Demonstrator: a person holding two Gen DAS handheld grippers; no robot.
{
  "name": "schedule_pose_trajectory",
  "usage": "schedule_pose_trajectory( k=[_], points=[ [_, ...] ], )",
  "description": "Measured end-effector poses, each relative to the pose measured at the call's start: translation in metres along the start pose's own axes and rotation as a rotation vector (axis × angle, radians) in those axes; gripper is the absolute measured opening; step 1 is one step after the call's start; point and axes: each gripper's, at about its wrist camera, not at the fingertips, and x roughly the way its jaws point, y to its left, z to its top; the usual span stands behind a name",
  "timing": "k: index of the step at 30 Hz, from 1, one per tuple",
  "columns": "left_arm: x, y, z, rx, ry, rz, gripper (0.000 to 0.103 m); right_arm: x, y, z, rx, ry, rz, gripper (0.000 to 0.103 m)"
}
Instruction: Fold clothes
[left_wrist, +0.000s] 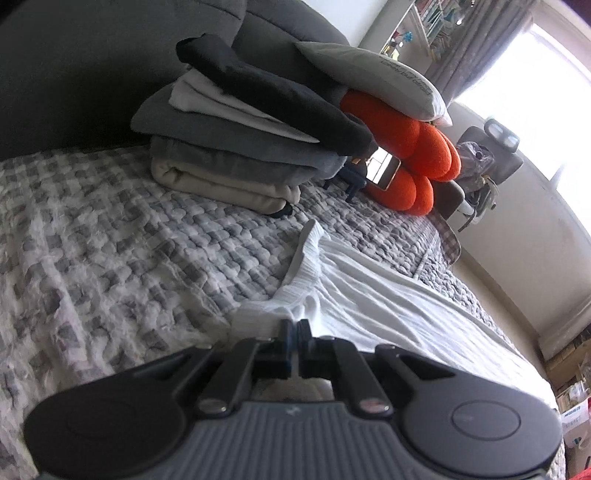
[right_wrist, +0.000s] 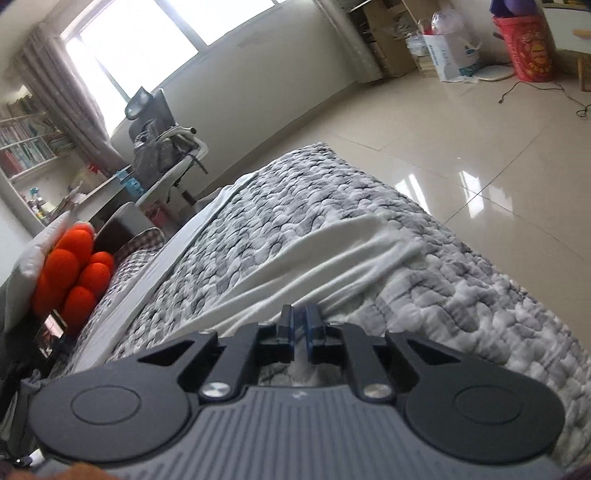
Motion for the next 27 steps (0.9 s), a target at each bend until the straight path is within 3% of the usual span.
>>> schedule_pose_trajectory(
  k=[6,7,8,9,17,20,22,23,24,26,27],
  points=[
    [-0.001,-0.001,0.002,0.005,-0.005,-0.007,0.002,-0.003,0.0,0.001,-0.003,0.003,-0.006,0.012],
    [-0.002,-0.001,0.003,0.01,-0.008,-0.006,0.002,-0.004,-0.002,0.001,-0.001,0.001,0.001,0.012],
    [-0.002,-0.002,0.003,0.013,-0.009,-0.006,0.002,-0.003,-0.001,0.001,-0.003,0.0,0.003,0.003],
    [-0.002,-0.002,0.003,0.016,-0.009,-0.005,0.002,-0.004,-0.002,0.001,-0.005,-0.005,-0.004,0.0],
    [-0.004,-0.003,0.005,0.026,-0.012,-0.01,0.002,-0.027,-0.006,0.003,-0.035,-0.07,-0.011,0.0],
    [-0.002,-0.003,0.003,0.022,-0.003,-0.005,0.002,-0.022,-0.005,0.004,-0.079,-0.037,-0.075,0.016],
    [-0.002,-0.004,0.003,0.023,-0.004,-0.006,0.002,-0.019,-0.007,0.004,-0.092,-0.024,-0.101,0.017],
    [-0.002,-0.004,0.003,0.024,-0.006,-0.005,0.003,-0.019,-0.01,0.005,-0.078,-0.018,-0.086,0.027],
    [-0.002,-0.004,0.002,0.026,-0.008,-0.004,0.003,-0.019,-0.01,0.006,-0.064,-0.017,-0.071,0.043],
    [-0.001,-0.005,0.002,0.028,-0.009,-0.002,0.002,-0.018,-0.008,0.008,-0.066,-0.025,-0.061,0.06],
    [-0.001,-0.005,0.002,0.027,-0.006,-0.001,0.002,-0.017,-0.006,0.009,-0.074,-0.036,-0.072,0.06]
  ],
)
